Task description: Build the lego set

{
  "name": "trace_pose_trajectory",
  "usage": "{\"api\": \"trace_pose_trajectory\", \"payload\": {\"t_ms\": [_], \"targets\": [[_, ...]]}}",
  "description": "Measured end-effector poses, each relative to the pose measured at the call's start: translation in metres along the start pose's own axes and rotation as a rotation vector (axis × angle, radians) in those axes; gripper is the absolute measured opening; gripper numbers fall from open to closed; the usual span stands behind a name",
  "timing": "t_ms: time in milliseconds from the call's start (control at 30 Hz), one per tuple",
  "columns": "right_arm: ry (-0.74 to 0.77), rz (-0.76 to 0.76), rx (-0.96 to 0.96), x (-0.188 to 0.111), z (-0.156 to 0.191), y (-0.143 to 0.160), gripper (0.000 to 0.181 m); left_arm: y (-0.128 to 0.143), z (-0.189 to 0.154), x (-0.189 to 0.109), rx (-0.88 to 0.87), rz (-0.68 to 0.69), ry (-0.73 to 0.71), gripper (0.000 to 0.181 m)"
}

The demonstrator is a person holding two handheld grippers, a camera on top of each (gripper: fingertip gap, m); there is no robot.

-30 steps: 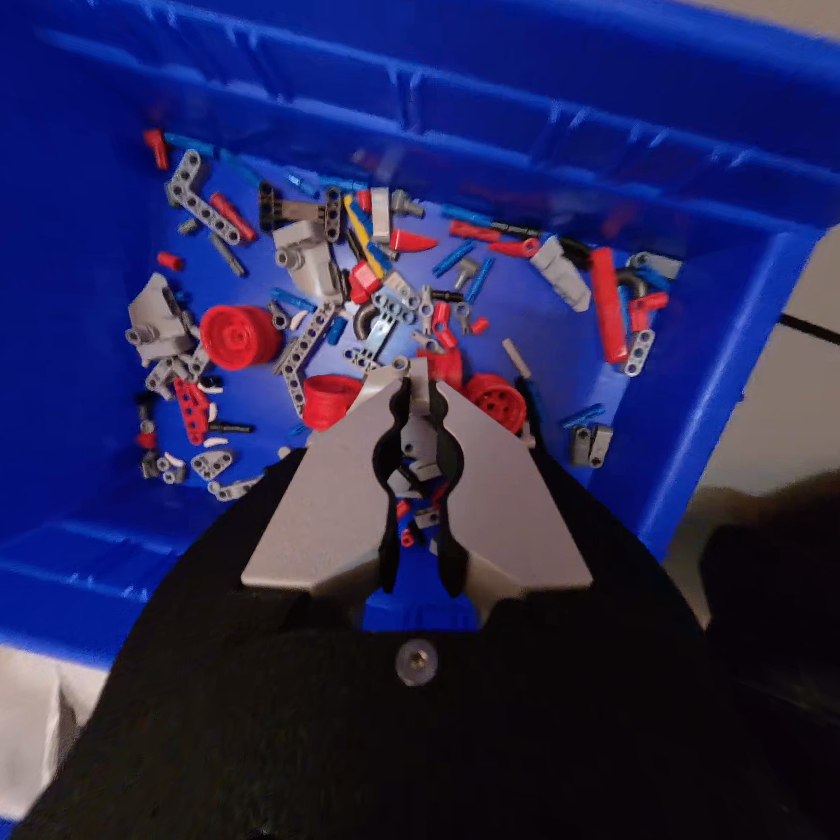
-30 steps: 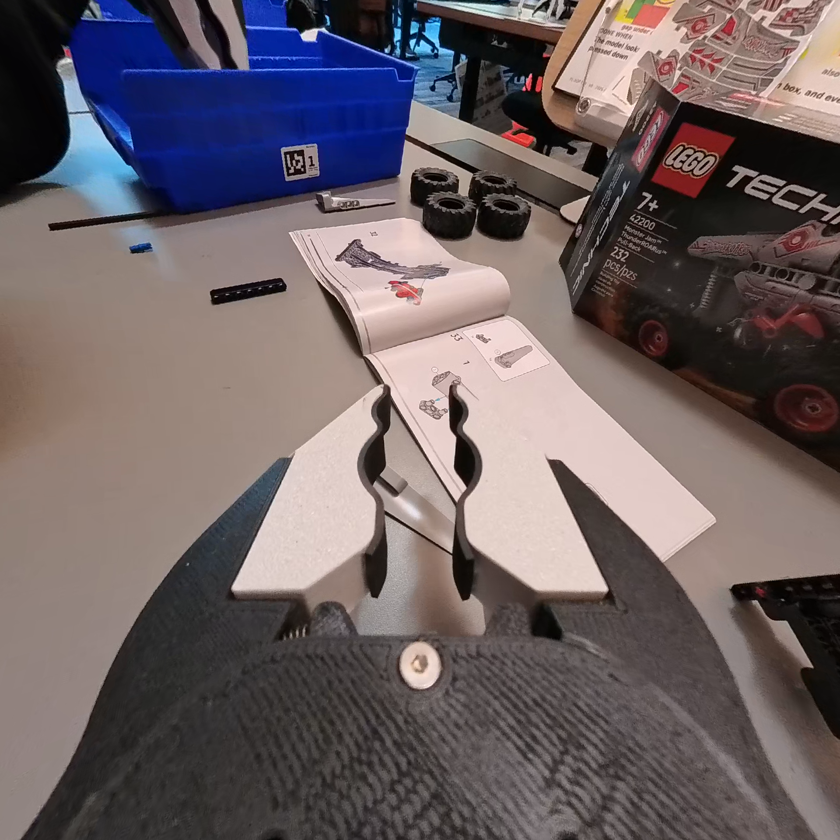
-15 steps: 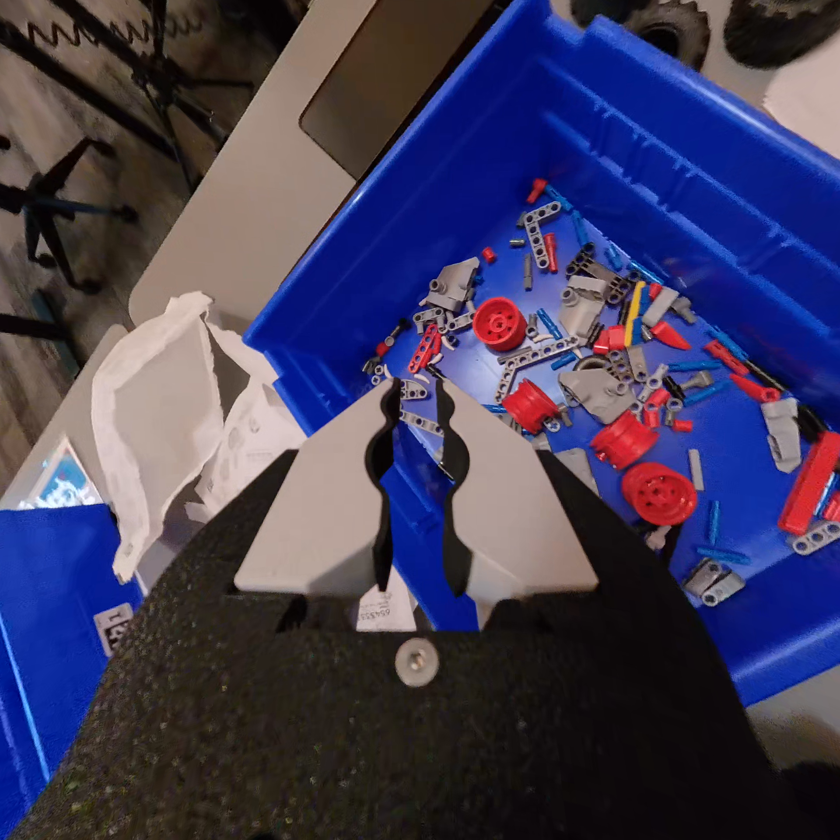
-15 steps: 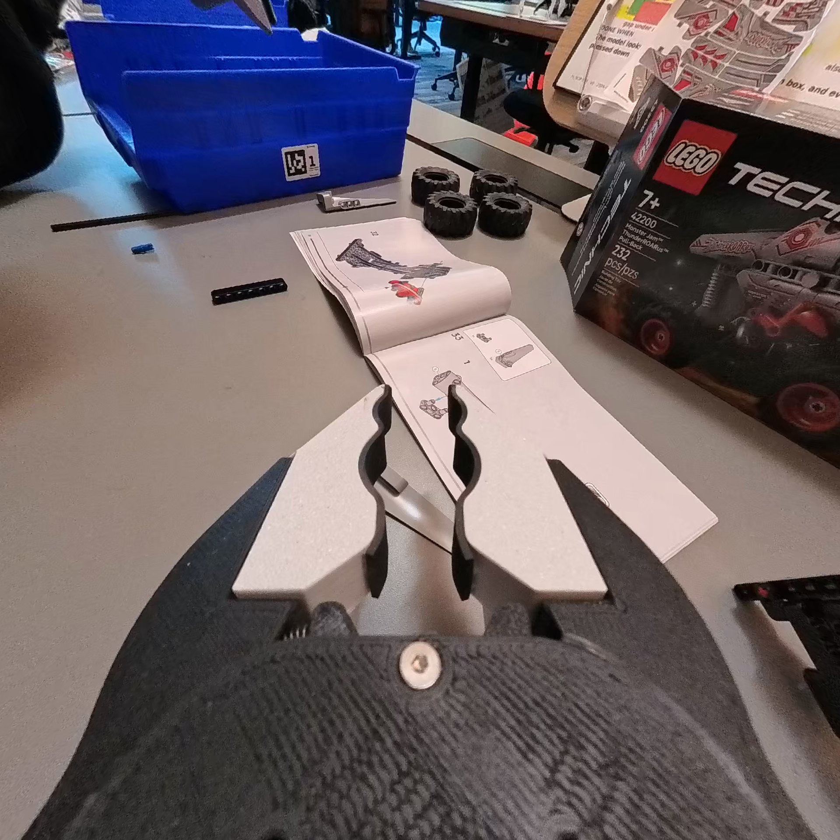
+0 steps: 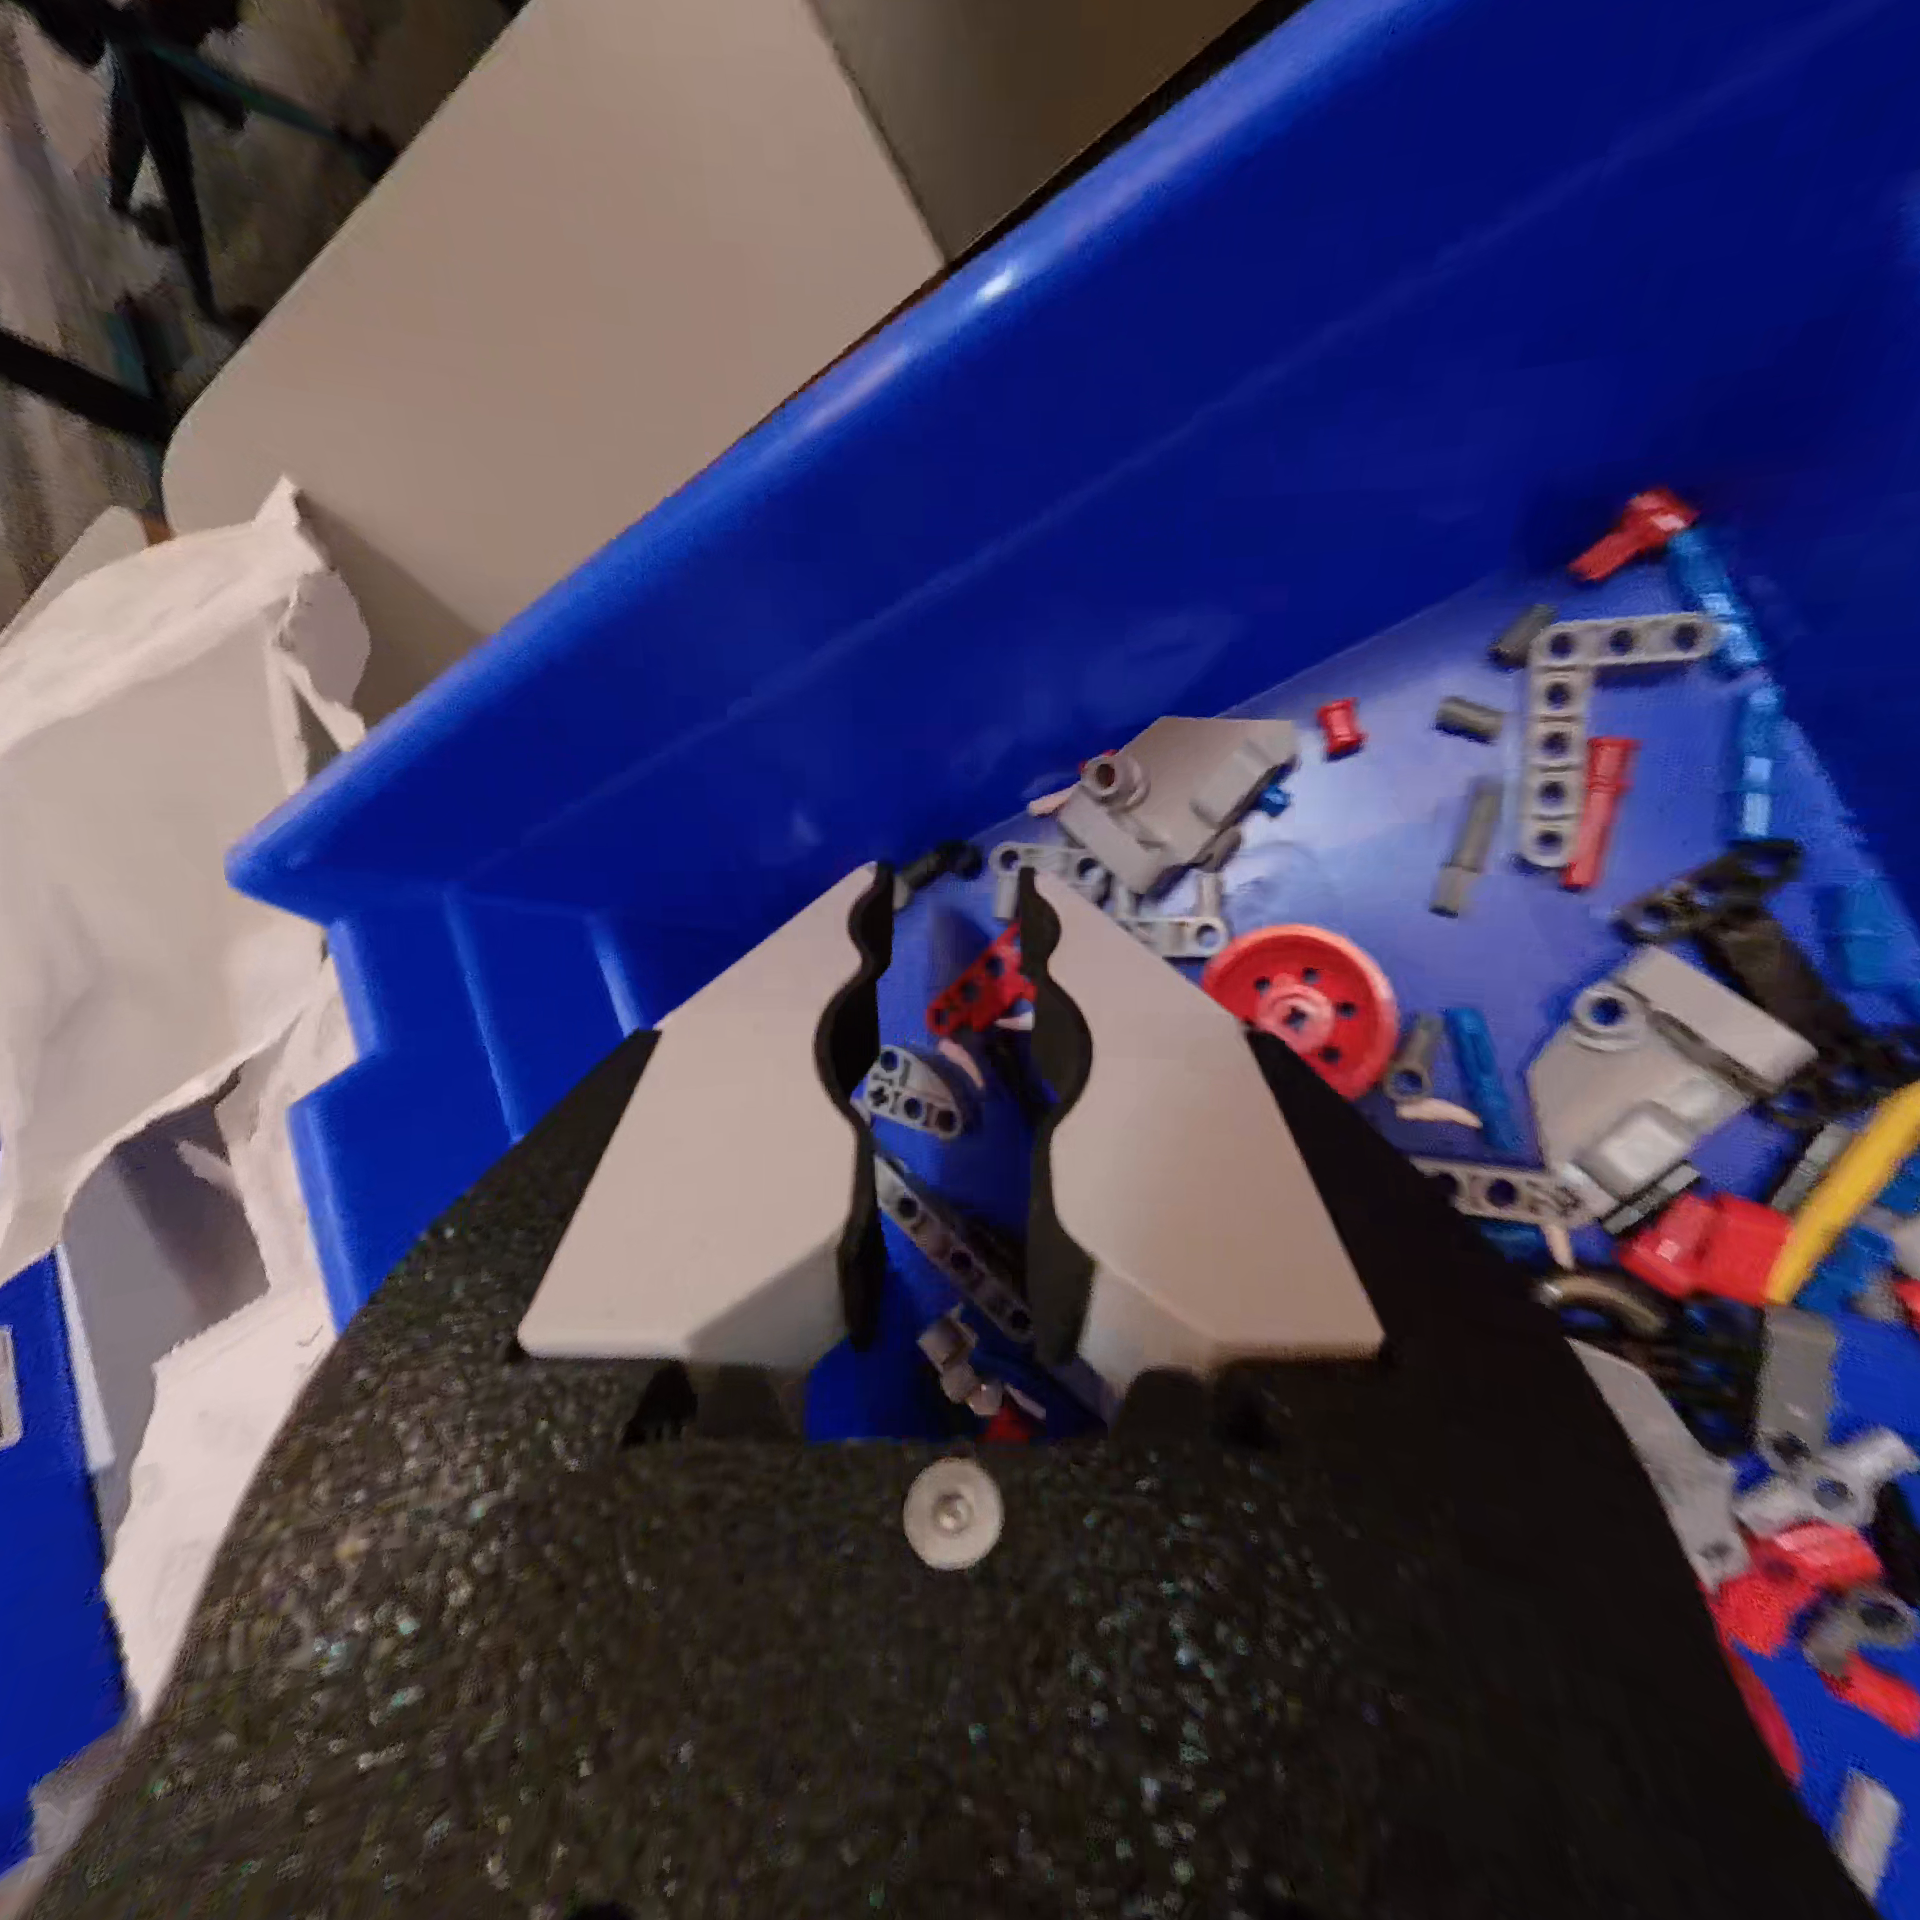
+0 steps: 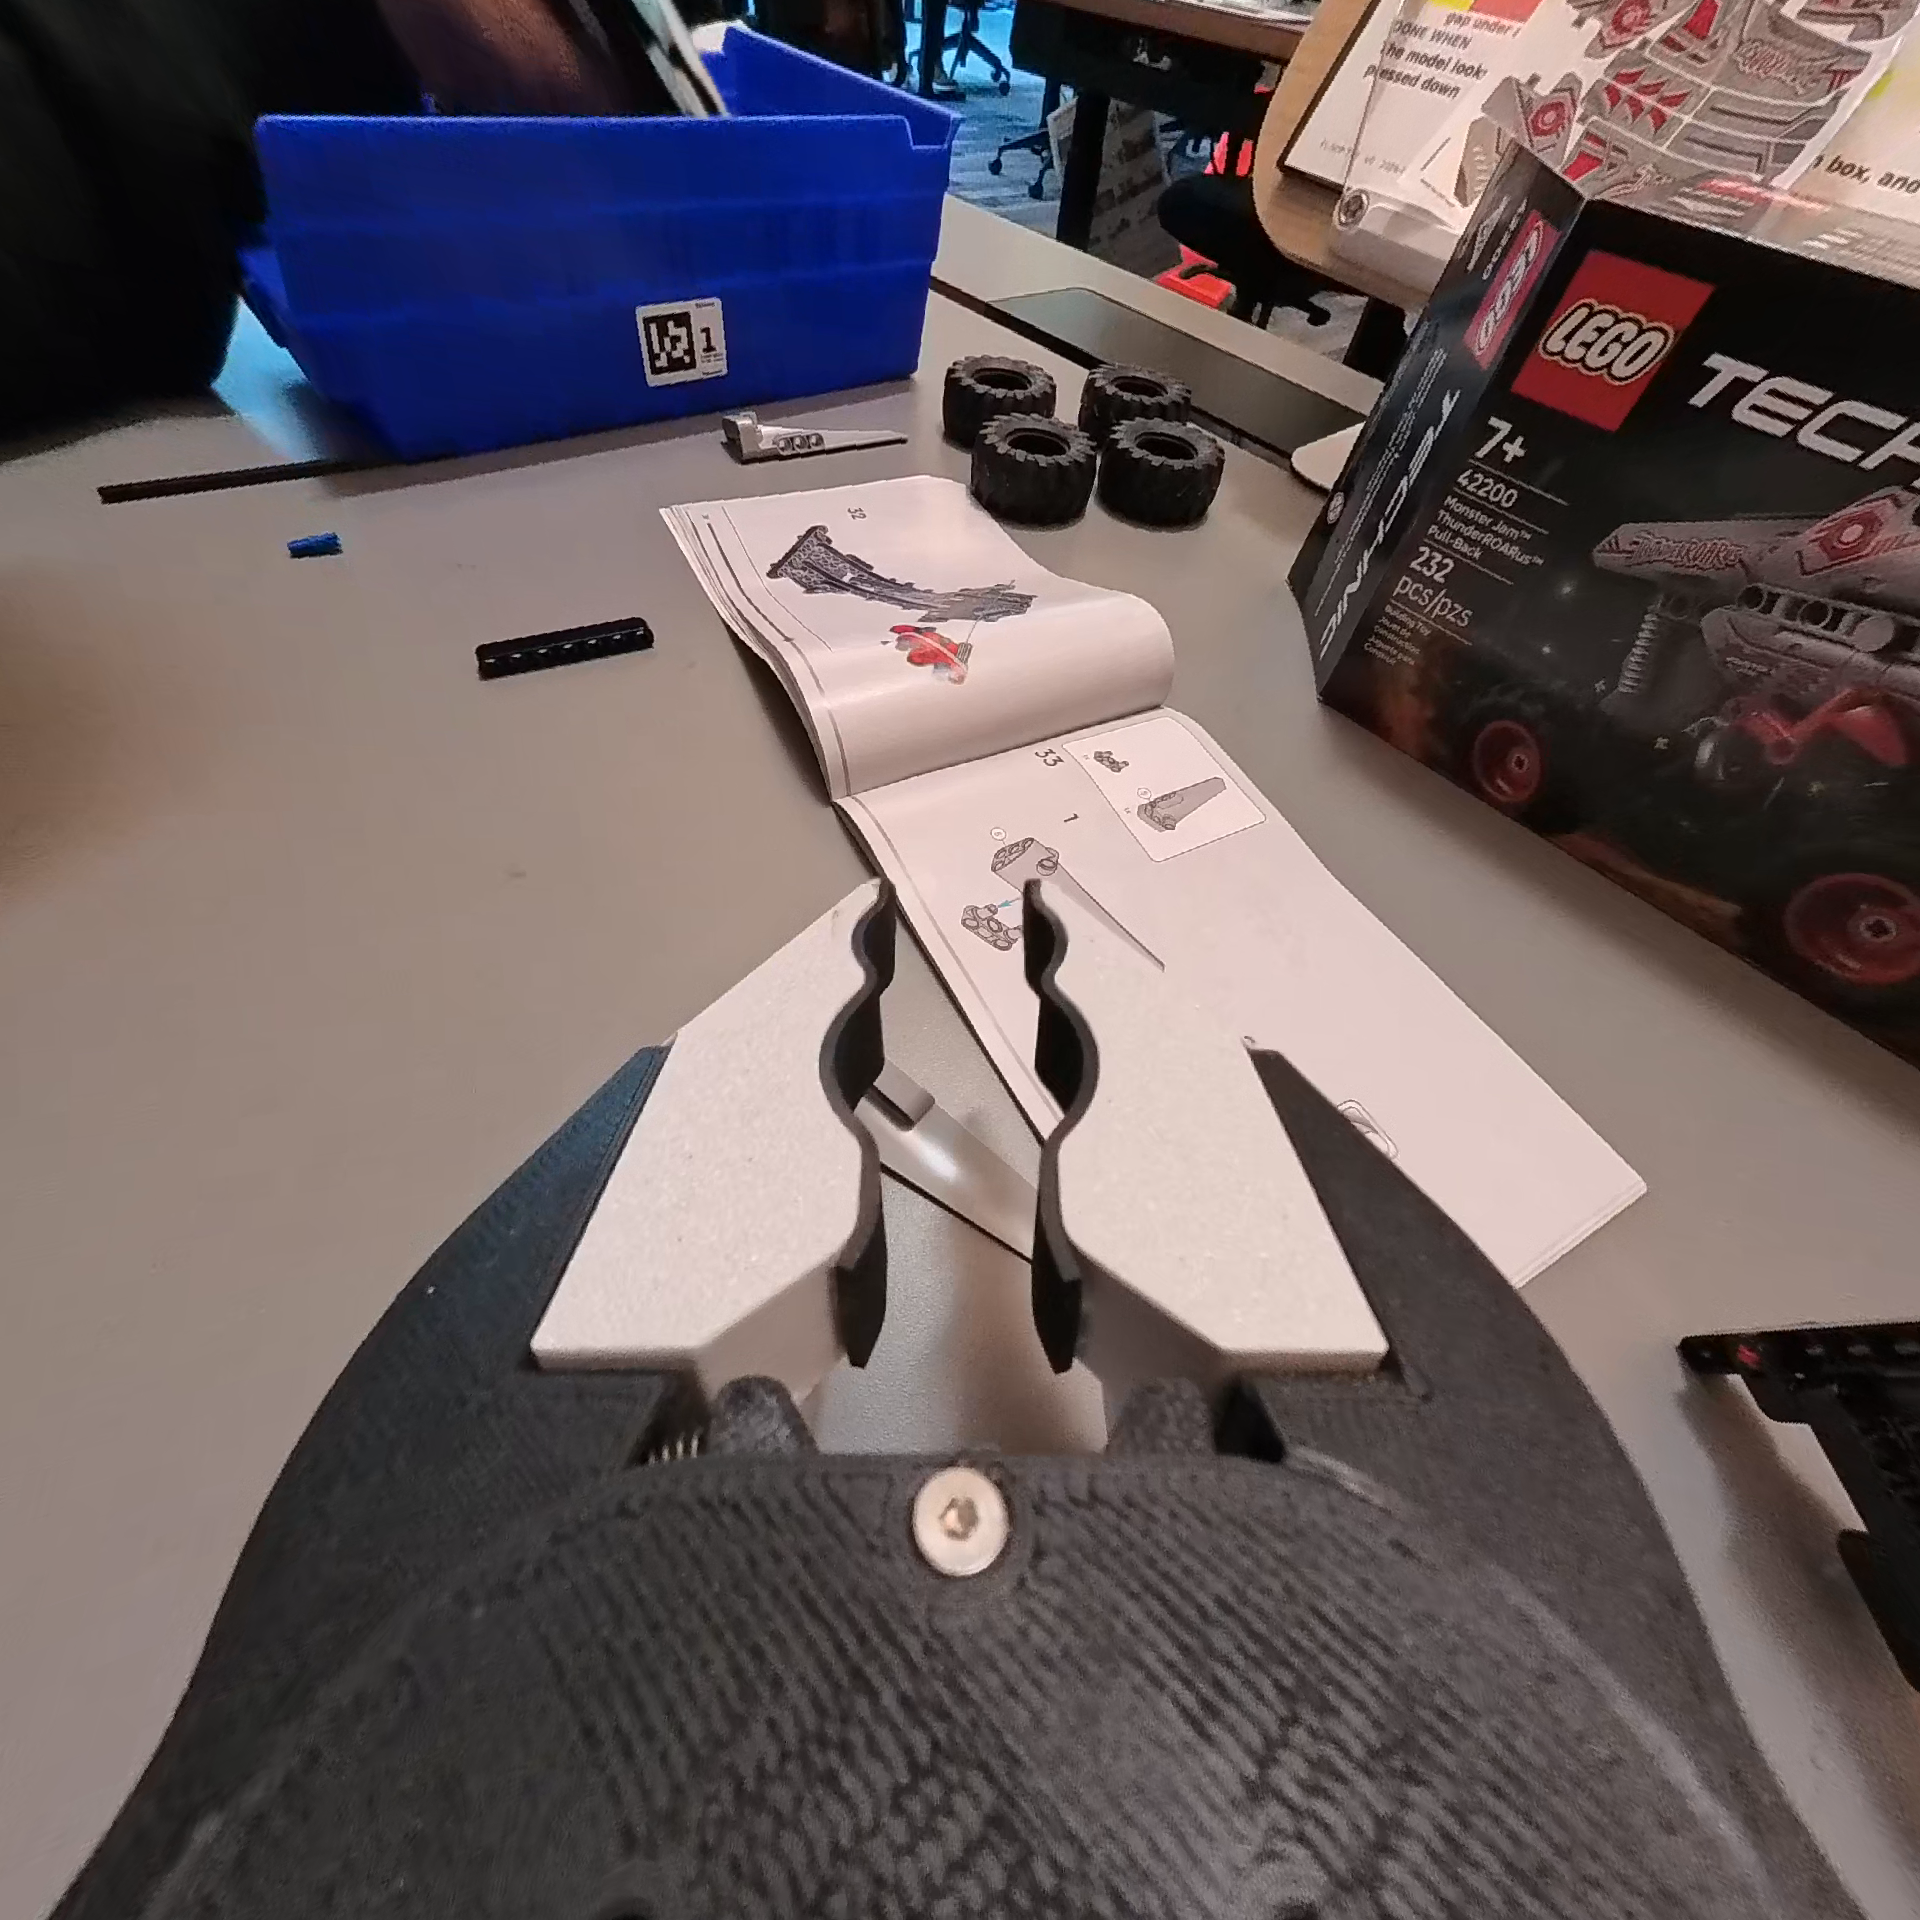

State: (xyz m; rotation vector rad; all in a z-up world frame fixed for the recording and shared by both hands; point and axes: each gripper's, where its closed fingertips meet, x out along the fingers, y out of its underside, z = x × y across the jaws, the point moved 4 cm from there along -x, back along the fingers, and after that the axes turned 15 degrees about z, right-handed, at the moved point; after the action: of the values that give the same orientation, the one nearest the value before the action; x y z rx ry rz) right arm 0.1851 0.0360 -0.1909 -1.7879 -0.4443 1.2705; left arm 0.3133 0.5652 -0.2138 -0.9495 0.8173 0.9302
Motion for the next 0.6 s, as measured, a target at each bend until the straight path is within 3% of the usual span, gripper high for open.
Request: {"api": "trace_pose_trajectory", "payload": {"t_ms": [133, 200, 333, 467, 600], "targets": [[-0.003, -0.013, 0.009, -0.002, -0.001, -0.001, 0.022, 0.0, -0.001, 0.008, -0.089, -0.031, 0.109, 0.027], [-0.007, -0.012, 0.009, -0.001, -0.001, -0.001, 0.022, -0.001, -0.004, 0.009, -0.137, -0.044, 0.186, 0.039], [-0.01, -0.01, 0.006, -0.001, 0.0, 0.0, 0.022, -0.001, -0.013, 0.009, -0.115, -0.077, 0.283, 0.03], [-0.015, -0.01, 0.011, -0.001, -0.001, 0.0, 0.022, 0.0, -0.019, 0.006, -0.039, -0.083, 0.289, 0.031], [-0.013, -0.011, 0.01, -0.002, -0.001, 0.0, 0.022, 0.001, -0.024, 0.003, 0.041, -0.086, 0.266, 0.017]]}}
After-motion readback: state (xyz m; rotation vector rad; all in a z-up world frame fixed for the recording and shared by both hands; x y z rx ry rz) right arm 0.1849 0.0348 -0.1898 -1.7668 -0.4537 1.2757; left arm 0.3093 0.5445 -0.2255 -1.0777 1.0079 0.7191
